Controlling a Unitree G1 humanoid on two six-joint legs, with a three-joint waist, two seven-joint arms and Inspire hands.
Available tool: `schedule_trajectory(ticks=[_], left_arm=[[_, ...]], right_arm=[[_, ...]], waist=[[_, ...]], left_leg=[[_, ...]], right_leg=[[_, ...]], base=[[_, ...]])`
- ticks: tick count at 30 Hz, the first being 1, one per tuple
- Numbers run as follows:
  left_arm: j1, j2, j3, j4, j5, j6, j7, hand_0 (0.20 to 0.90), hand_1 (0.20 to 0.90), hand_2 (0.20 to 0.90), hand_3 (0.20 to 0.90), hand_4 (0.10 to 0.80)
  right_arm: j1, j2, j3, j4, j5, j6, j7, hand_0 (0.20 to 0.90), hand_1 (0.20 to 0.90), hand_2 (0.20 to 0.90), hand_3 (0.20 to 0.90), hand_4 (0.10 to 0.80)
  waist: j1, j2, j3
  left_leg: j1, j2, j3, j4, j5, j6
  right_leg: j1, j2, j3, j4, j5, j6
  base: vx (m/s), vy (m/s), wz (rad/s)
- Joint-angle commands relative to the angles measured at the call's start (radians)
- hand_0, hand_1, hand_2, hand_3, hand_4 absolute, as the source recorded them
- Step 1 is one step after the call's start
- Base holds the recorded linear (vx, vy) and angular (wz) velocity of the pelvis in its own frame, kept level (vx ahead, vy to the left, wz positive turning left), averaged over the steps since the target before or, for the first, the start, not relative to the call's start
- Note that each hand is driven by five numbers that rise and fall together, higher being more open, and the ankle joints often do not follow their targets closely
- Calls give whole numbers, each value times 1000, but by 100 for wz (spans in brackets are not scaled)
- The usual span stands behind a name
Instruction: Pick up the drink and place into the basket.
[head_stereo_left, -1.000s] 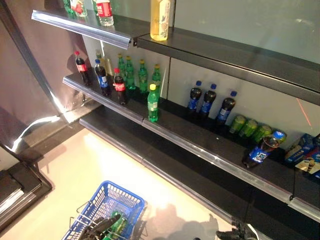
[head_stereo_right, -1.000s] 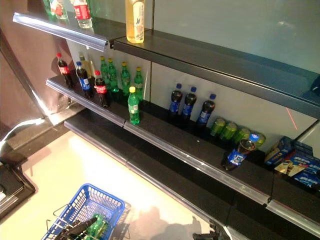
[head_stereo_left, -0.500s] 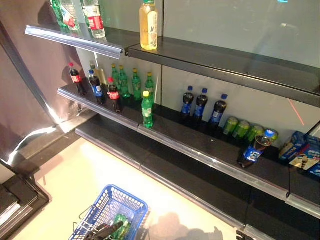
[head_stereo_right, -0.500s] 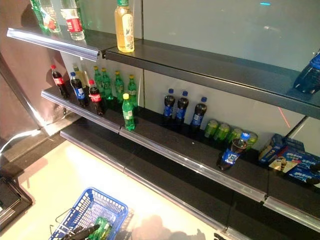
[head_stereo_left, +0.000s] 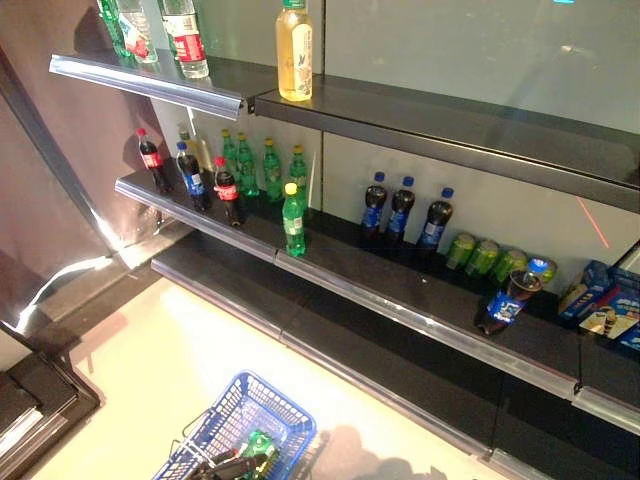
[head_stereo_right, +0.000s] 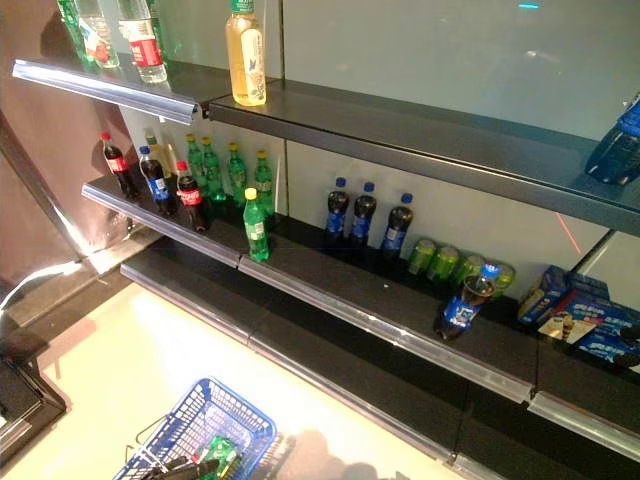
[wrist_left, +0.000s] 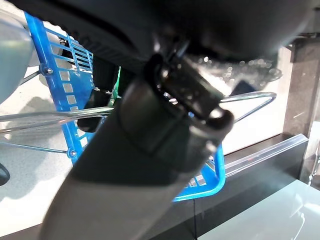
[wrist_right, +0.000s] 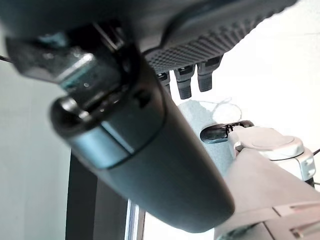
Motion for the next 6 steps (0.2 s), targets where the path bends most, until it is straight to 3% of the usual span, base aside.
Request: schedule_trajectory(ticks=[1,6], left_arm=[[-55,70,3,5,50,-70,-48,300,300,300,200,100],[-56,69,-1,5,51,-74,-52,300,300,300,200,100]], right_arm=[[-111,-22,-17,47,23,-8,7,900,900,900,900,800],[-114,-21,-14,53,26,-10,7,900,900,900,900,800]], waist=[[41,47,44],[46,46,43]], left_leg=[[43,-8,-34,6,-54,33],[42,-6,-38,6,-53,33]], right_leg=[[49,-1,-47,8,-25,2],[51,-2,-51,8,-27,2]], base=[[0,0,0],[0,0,0]])
